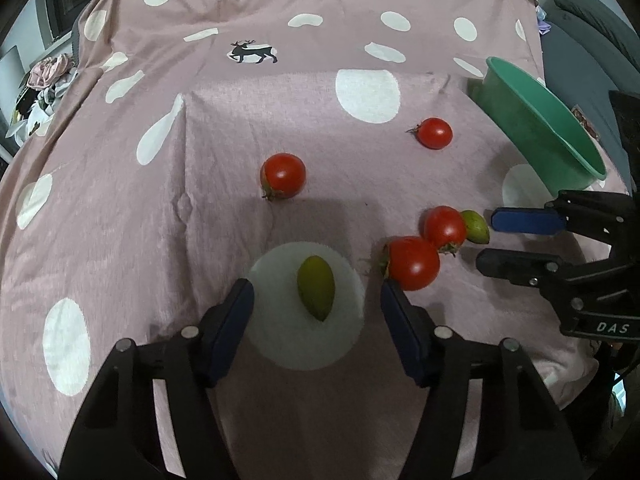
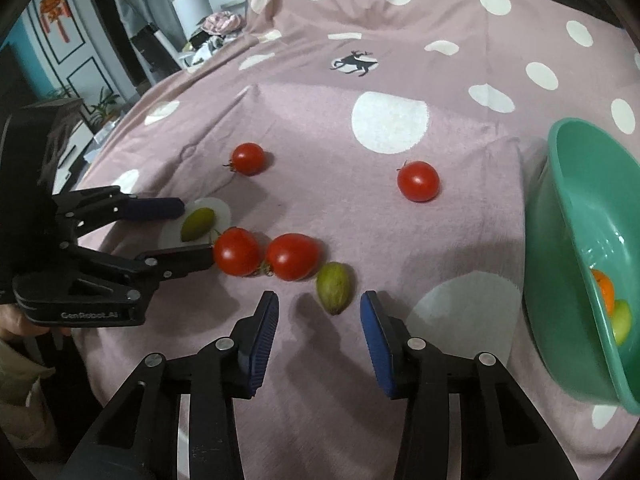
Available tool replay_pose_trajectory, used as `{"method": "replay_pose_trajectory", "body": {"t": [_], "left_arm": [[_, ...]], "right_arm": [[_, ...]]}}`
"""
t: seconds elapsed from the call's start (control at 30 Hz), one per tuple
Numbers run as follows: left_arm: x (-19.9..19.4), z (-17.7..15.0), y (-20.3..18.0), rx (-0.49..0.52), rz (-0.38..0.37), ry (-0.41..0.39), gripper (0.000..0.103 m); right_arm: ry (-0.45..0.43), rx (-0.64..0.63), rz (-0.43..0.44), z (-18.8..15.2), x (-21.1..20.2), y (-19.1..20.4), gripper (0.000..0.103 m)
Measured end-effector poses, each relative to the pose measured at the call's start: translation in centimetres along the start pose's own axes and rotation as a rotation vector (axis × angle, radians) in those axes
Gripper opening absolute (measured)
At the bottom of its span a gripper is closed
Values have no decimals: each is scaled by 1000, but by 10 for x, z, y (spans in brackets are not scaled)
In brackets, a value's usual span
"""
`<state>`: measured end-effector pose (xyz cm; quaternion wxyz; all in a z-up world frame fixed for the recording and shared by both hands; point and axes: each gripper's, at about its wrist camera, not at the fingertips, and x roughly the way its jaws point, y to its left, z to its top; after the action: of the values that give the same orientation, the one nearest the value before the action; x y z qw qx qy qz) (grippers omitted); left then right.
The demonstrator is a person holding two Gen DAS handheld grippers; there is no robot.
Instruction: Organize fruits
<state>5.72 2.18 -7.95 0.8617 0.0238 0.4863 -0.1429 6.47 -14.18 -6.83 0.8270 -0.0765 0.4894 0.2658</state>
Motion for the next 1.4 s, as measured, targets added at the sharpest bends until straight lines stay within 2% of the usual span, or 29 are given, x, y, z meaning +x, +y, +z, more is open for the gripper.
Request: {"method": "replay_pose_trajectory", "body": {"t": [0.1, 0.23, 0.4, 0.47, 0.5, 0.6, 1.0, 1.4], "left_arm": [[2, 2, -1, 13, -3, 1, 58], [1, 3, 0, 15, -16, -6, 42], [1, 4, 0, 25, -18, -9, 39], [1, 4, 1, 27, -17, -12, 33], [1, 3, 1, 27, -24, -13, 26], [2, 4, 2, 31, -29, -23, 19], [-10, 3, 7, -23, -81, -56, 18], [-44, 3, -3, -48, -133, -118, 18]], "right_arm": [[8, -12, 0, 4, 5, 1, 45], [22, -25, 0, 6, 13, 2, 32], [17, -17, 3, 10, 15, -1, 32], [17, -23, -2, 11, 16, 0, 32], [17, -32, -9, 11, 16, 2, 30], [14, -47, -33, 10, 16, 2, 21], [-24, -15, 12, 6, 8, -3, 20], [-132, 28, 55, -3, -31, -3, 20]]}}
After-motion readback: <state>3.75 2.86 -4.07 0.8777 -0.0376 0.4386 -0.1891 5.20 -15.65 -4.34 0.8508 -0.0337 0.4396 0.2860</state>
